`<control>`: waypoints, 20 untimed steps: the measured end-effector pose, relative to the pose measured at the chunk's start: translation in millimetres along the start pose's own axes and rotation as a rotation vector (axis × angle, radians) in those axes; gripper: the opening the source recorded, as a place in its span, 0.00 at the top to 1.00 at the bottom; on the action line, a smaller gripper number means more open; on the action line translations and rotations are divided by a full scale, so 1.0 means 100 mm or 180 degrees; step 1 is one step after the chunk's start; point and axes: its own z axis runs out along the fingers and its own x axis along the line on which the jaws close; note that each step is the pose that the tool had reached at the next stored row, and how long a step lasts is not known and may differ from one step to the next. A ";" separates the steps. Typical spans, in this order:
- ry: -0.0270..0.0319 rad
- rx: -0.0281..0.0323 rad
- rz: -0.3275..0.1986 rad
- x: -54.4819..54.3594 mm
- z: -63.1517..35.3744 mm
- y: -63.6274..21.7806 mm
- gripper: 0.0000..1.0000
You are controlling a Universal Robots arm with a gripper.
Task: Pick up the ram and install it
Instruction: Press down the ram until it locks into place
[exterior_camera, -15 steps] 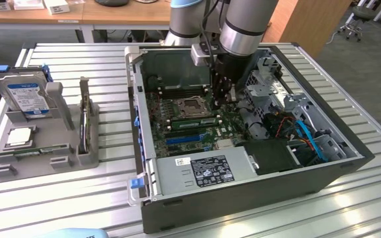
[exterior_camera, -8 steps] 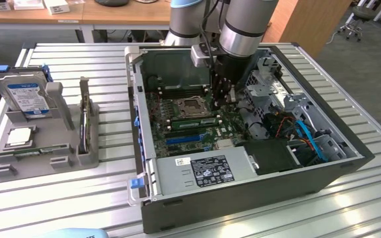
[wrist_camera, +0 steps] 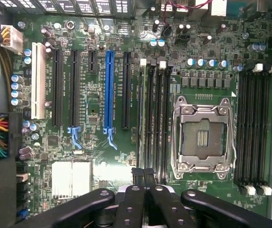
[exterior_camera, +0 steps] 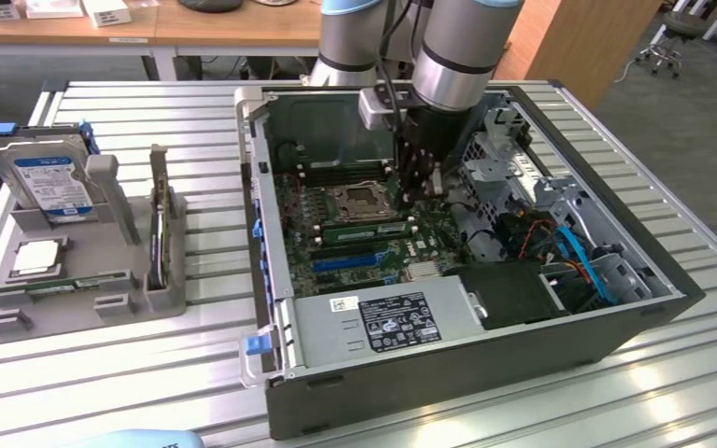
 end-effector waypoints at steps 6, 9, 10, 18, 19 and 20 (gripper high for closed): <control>0.0000 0.0000 0.0000 0.00 0.055 -0.001 0.90; 0.0000 0.0000 0.0000 0.00 0.084 -0.002 0.90; 0.0000 0.0000 0.0000 0.00 0.094 -0.002 0.90; 0.0000 0.0000 0.0000 0.00 0.138 -0.004 0.90; 0.0000 0.0000 0.0000 0.00 0.145 -0.004 0.90; 0.0000 0.0000 0.0000 0.00 0.145 -0.004 0.90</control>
